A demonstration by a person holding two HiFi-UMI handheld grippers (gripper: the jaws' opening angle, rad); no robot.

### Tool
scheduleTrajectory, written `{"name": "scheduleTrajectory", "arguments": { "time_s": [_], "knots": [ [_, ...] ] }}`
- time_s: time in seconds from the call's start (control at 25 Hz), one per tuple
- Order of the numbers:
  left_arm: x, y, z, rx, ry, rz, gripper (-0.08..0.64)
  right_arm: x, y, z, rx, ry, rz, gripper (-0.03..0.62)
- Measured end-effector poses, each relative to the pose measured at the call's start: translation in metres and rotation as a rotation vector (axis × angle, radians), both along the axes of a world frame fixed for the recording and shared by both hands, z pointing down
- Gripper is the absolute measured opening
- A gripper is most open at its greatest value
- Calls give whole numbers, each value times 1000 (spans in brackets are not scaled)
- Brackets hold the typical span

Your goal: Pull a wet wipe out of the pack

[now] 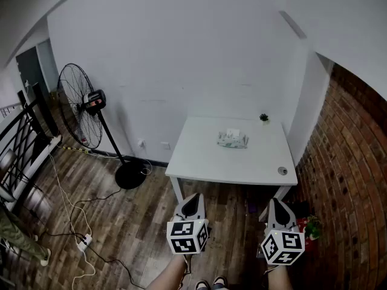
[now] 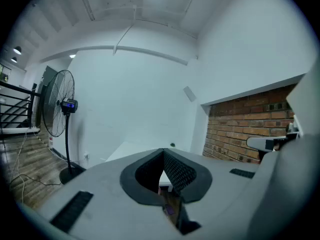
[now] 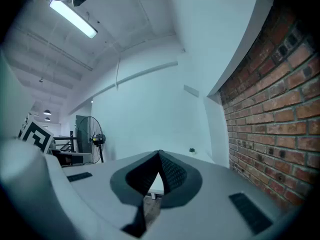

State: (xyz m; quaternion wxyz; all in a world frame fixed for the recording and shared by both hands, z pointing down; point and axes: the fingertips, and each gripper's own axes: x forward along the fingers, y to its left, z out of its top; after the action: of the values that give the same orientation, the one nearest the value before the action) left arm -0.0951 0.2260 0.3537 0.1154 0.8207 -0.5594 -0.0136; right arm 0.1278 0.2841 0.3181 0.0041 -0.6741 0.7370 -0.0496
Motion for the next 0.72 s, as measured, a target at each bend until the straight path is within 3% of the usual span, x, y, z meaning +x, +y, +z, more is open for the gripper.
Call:
{"name": "scheduleTrajectory", "arguments": {
  "time_s": [0.28,0.48,0.72],
  "knots": [
    [4,-3,1,-5,9,-1,0,4,0,3,-8,8,-10,0],
    [6,-8,3,-10,14,-2,0,6,-7,8,-24,-64,-25,1],
    [9,-14,3,-9,12,-1,0,11,-9,8,-9,-57,-17,2]
  ]
}}
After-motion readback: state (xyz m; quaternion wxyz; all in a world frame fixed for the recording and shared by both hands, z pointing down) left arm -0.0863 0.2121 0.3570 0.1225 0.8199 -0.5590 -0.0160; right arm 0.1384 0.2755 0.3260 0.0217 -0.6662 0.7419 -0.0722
